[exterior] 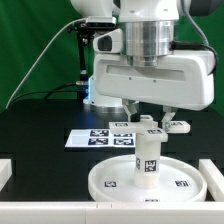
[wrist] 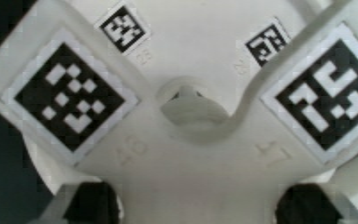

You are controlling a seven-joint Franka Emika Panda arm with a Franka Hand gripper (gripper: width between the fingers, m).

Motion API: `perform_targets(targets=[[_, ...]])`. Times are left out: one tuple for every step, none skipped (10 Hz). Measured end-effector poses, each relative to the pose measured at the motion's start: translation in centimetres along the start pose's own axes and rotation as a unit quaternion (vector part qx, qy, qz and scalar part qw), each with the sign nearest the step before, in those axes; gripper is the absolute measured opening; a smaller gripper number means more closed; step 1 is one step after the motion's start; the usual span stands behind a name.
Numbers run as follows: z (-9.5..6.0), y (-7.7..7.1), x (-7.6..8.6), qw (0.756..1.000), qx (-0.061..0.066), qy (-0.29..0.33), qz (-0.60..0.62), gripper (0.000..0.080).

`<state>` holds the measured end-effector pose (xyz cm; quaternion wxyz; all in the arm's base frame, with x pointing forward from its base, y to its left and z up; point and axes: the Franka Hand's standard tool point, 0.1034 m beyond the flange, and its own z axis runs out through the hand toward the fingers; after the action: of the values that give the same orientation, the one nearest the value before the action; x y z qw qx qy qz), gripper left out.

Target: Assemble round table

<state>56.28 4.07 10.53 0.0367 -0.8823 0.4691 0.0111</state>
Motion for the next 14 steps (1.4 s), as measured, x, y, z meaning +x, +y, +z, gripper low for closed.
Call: perform_targets(targets=[[0.0,0.0,0.0,0.999,0.002,0.001,0.039,0.0436],[0.0,0.0,0.0,0.997,0.004,-0.001,0.074,0.0436],[0.0,0.0,0.0,0.996,0.004,-0.001,0.087,0.0436],[0.0,0.0,0.0,0.997,0.004,-0.001,0.080,0.0436],[0.0,0.0,0.1,0.997,0.004,-0.001,0.079,0.0586],[-0.6,-0.4,0.1,0.999,0.007,-0.001,0.051,0.0586],[-1.7,-0.7,0.2,1.000,0.017,0.001,0.021,0.0639],[-2.6,-1.0,0.1,1.000,0.021,0.001,-0.012,0.0639],[-3.2,-1.3,0.0,0.999,0.024,0.000,-0.041,0.0648],[-3.3,-1.3,0.0,0.994,0.023,0.001,-0.109,0.0648],[-3.1,-1.0,-0.5,0.983,0.008,-0.012,-0.182,0.0649],[-3.1,-1.3,-1.1,0.972,0.008,-0.004,-0.233,0.0649],[-3.0,-1.3,-1.2,0.963,0.008,-0.005,-0.271,0.0649],[-3.0,-1.2,-1.0,0.955,0.007,-0.004,-0.295,0.0649]])
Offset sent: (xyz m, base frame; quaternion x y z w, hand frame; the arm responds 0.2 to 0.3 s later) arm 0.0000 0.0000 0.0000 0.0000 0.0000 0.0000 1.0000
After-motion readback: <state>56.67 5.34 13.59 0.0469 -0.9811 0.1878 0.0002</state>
